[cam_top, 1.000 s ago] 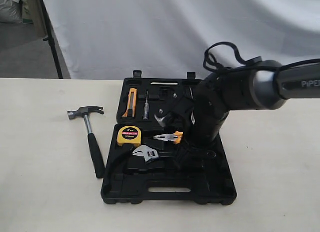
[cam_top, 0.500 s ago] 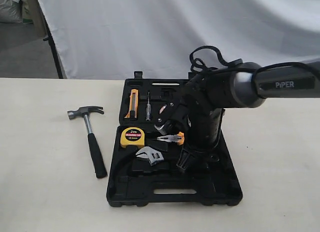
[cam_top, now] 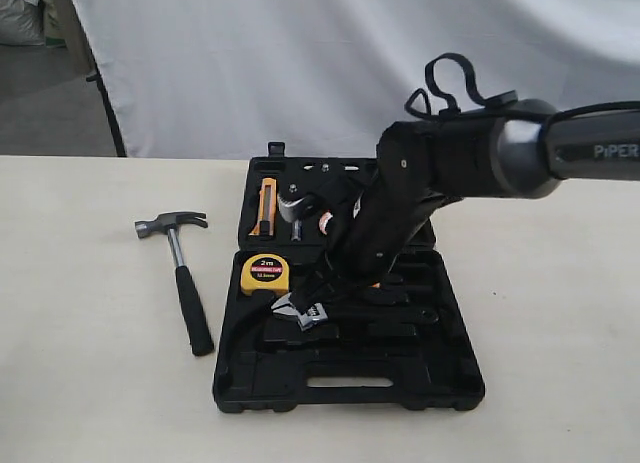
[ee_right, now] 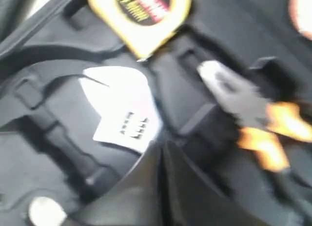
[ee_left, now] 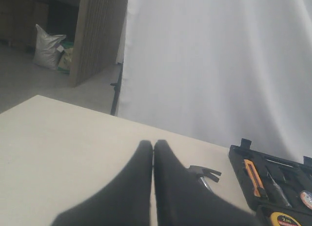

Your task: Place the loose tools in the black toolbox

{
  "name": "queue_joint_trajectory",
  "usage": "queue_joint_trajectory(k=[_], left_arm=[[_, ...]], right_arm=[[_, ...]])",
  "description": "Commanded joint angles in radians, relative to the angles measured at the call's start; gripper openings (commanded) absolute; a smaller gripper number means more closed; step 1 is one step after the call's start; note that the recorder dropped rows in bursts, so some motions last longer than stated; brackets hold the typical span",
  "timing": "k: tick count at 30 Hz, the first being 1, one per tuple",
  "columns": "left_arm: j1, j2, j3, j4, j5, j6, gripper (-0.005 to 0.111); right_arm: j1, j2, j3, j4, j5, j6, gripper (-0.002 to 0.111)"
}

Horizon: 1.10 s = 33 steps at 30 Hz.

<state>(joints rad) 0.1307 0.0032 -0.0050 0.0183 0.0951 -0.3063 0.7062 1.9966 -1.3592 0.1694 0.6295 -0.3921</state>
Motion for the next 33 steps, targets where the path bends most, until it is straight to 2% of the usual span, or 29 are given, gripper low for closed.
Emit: queue_joint_trajectory(k=[1,7,22,27,33], left_arm=[[0.025,-0.003,-0.003,0.004,-0.007,-0.005,0.001],[0.025,-0.003,-0.003,0.004,-0.007,-0.005,0.001],[0.025,-0.003,-0.003,0.004,-0.007,-0.005,0.001],[0.025,-0.003,-0.003,0.004,-0.007,-0.005,0.001],[0.025,-0.003,-0.003,0.004,-0.007,-0.005,0.001]], right_arm=[[-0.005,0.071,0.003,0.116,-0.002,-0.096,0.0],[-0.005,0.147,-0.014,0.09,0.041,-0.106,0.0],[-0.007,0.142,-0.04,0.067,0.046,-0.106,0.0],[-0.007,0.163,-0.04,-0.015,0.089,-0.092,0.0],[-0.007,0.123,-0.07,-0.023,0.153,-0.092,0.0]])
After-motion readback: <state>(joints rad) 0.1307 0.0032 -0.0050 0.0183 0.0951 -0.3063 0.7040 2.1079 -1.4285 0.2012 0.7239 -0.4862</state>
